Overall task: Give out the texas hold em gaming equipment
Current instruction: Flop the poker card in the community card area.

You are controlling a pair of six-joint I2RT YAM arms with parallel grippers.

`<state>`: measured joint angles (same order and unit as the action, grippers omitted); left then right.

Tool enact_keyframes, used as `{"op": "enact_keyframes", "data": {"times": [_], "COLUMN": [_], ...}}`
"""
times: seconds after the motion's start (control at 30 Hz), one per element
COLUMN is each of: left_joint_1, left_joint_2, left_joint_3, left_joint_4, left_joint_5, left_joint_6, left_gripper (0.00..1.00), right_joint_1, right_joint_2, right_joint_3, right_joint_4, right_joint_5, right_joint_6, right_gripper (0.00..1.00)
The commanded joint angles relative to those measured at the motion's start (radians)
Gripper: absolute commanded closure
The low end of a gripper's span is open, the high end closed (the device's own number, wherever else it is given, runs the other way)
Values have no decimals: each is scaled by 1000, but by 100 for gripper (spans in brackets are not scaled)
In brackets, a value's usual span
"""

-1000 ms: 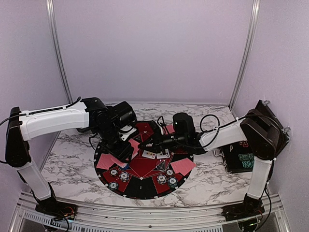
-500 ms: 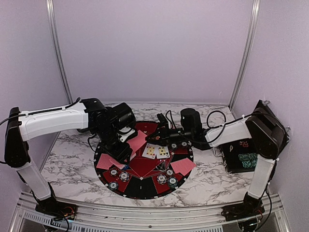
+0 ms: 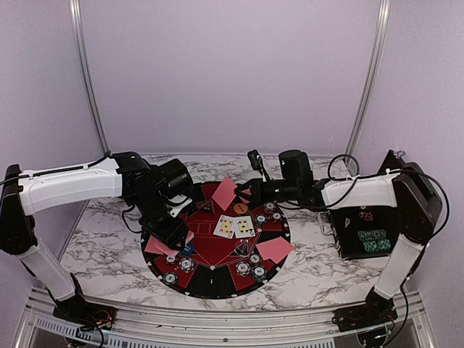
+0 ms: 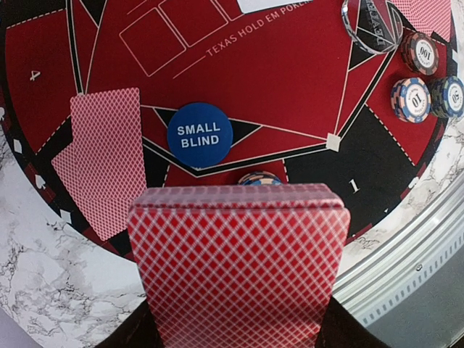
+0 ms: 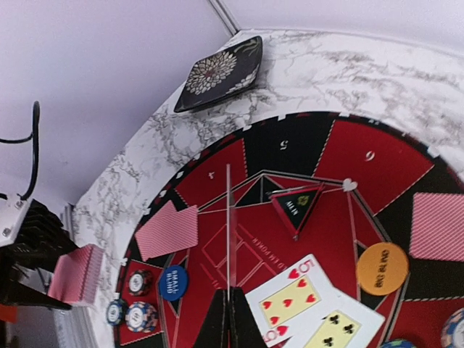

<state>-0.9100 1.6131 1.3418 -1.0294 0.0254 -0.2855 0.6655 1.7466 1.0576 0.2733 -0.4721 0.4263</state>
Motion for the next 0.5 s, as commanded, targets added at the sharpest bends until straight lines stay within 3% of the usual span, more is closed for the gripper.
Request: {"op": "enact_keyframes", "data": {"times": [0.0, 0.23, 0.47], "left_joint_1": [18, 51, 59], "left_joint_2": [-58, -80, -94], "left_joint_3": [-30, -55, -64], "left_joint_4": [-7, -2, -1], "left_joint_5": [-9, -6, -3], "left_joint_6": [-16, -13, -13], "left_gripper": [48, 48, 48], "right_joint_1": [24, 166, 221], "right_joint_2": [-38, 14, 64], "right_joint_3": [23, 34, 18], "right_joint_4": [-42, -33, 25], "right_joint_5": [217, 524, 527], "right_joint_6": [-295, -599, -710], "right_gripper": [100, 100, 100]}}
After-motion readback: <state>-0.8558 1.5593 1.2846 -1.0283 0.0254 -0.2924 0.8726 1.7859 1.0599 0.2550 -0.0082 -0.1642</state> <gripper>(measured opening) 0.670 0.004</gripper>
